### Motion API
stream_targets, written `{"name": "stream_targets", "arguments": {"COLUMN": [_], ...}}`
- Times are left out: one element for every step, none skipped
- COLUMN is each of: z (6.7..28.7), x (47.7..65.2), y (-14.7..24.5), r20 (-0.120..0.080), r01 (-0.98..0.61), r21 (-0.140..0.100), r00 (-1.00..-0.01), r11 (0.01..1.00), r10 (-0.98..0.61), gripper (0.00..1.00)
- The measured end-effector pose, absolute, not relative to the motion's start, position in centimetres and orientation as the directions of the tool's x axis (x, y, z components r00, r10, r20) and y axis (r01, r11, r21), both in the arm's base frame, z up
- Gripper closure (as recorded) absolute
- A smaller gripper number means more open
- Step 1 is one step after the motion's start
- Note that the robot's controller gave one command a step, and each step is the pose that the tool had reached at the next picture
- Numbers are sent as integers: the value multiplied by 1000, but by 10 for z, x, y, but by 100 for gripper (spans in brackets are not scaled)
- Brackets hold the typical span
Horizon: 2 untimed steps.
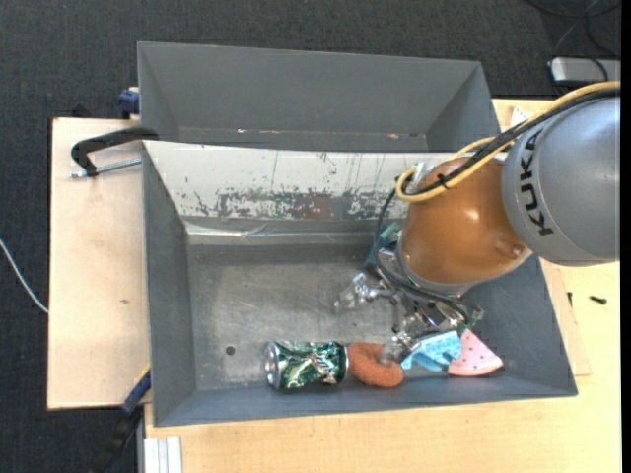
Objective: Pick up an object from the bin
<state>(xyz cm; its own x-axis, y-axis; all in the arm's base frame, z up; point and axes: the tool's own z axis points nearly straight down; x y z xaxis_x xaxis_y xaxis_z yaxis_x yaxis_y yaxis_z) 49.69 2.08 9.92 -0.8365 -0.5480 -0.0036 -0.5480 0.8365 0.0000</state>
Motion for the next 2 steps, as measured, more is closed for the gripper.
{"name": "stream_targets", "arguments": {"z": [74, 74], "x": [504, 506], "y": [20, 18], "r20": [-1, 7], "r01": [-678, -791], "r21": [4, 1], "r00": [-735, -612], "r11": [735, 612], "r10": [-679, -791], "gripper": [0, 100]}}
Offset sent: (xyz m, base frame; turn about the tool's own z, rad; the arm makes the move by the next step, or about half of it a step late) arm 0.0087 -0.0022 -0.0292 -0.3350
